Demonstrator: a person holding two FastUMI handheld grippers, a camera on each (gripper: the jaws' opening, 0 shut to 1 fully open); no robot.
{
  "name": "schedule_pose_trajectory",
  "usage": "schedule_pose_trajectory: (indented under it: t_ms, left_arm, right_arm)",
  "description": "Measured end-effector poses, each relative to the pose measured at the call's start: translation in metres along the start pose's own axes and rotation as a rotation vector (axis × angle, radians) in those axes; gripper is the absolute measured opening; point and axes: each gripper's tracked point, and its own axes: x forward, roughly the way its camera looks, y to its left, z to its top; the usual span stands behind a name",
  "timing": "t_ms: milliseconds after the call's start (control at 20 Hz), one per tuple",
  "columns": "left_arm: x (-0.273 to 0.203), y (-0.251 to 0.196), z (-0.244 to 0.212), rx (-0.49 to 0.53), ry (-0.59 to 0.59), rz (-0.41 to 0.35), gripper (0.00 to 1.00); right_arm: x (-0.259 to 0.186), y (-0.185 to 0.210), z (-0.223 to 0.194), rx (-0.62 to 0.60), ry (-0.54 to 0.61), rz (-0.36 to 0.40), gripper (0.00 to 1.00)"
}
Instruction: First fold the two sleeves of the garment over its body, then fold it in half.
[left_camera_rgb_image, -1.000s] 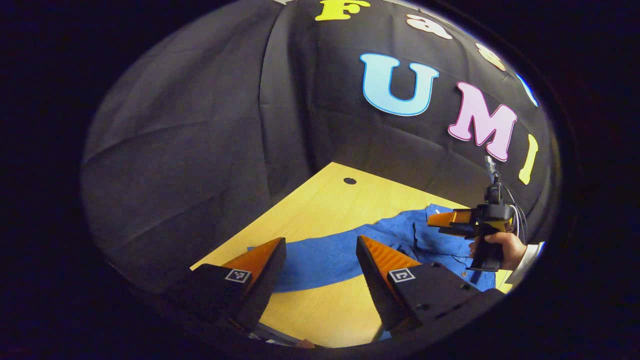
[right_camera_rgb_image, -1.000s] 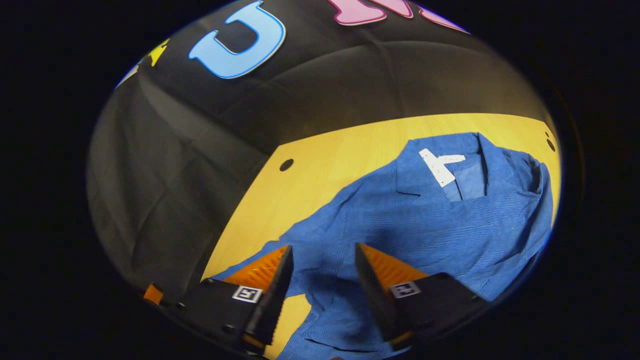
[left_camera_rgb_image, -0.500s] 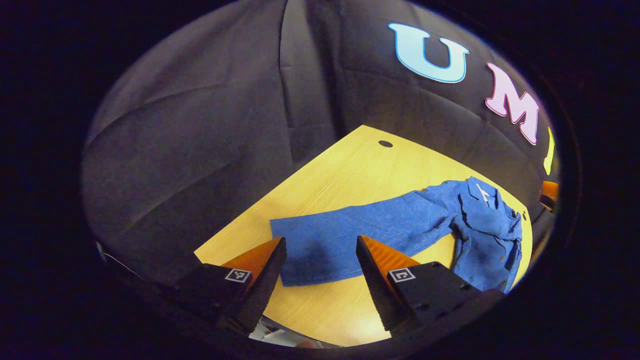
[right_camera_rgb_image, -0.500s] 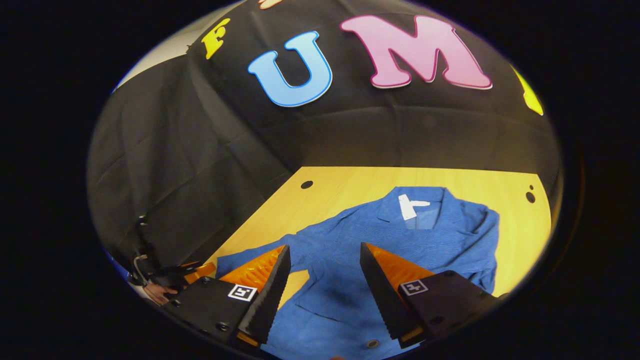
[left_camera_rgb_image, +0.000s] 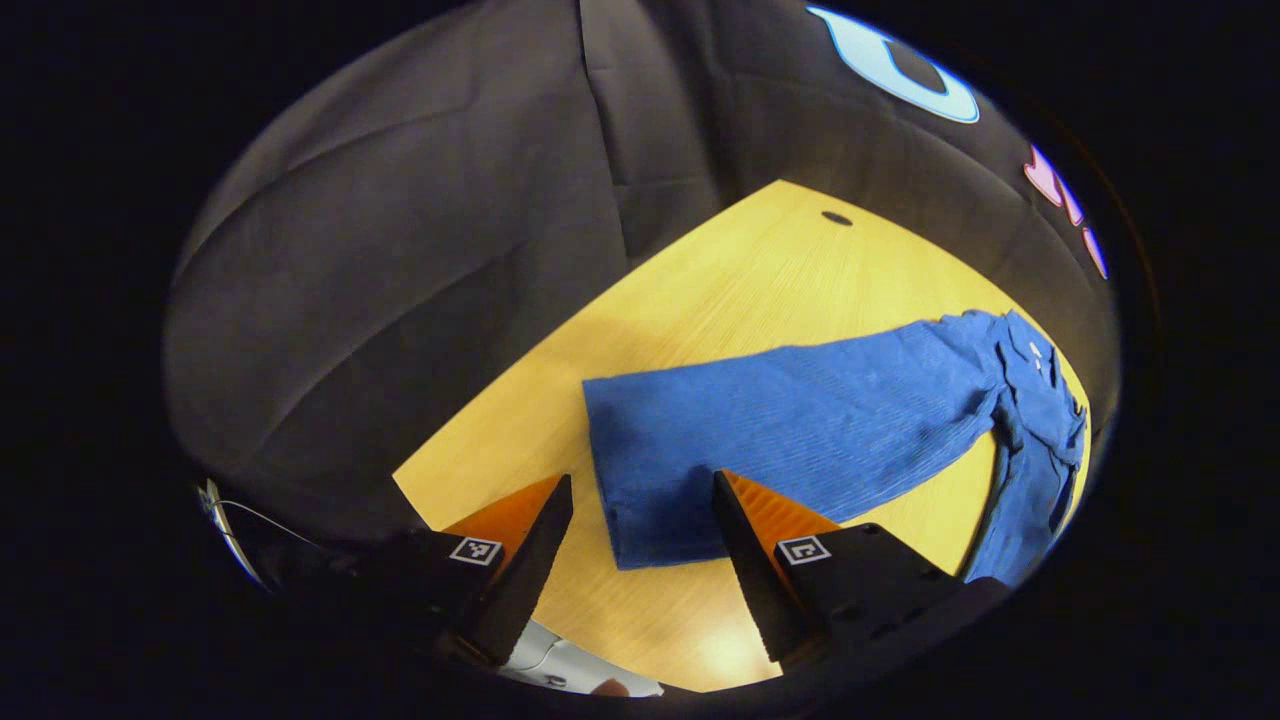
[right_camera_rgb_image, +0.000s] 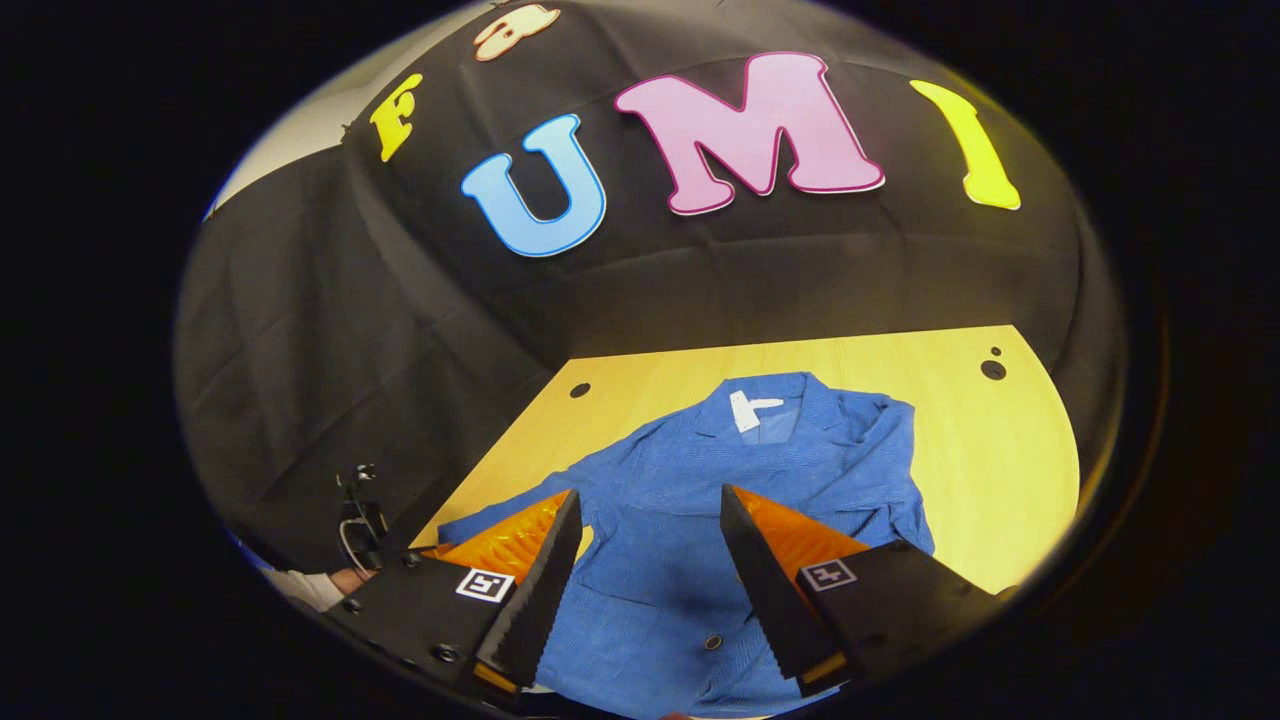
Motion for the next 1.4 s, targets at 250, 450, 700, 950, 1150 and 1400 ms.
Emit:
schedule_pose_trajectory:
  t_ms: [250, 450, 700, 950, 1150, 1400]
  left_arm:
    - [0.002, -0.003, -0.002, 0.028, 0.056, -0.036, 0.82]
    - [0.006, -0.017, 0.007, 0.089, 0.07, -0.126, 0.19]
    - [0.0, -0.038, 0.016, -0.006, 0.101, -0.252, 0.0]
    - [-0.061, -0.083, 0.071, 0.025, -0.052, -0.404, 0.0]
    - [-0.131, -0.144, 0.115, 0.077, -0.17, -0.527, 0.0]
    - [-0.221, -0.258, 0.15, 0.203, -0.277, -0.685, 0.0]
  right_arm:
    - [-0.033, -0.013, 0.001, 0.0, -0.024, -0.029, 0.88]
    - [-0.051, -0.024, -0.009, 0.027, -0.02, -0.056, 0.88]
    - [-0.079, -0.035, -0.03, 0.066, -0.028, -0.089, 0.89]
    - [-0.092, -0.051, -0.042, 0.083, -0.032, -0.111, 0.89]
    - [-0.095, -0.058, -0.042, 0.097, -0.038, -0.094, 0.88]
    - [-0.107, -0.074, -0.034, 0.1, -0.057, -0.086, 0.88]
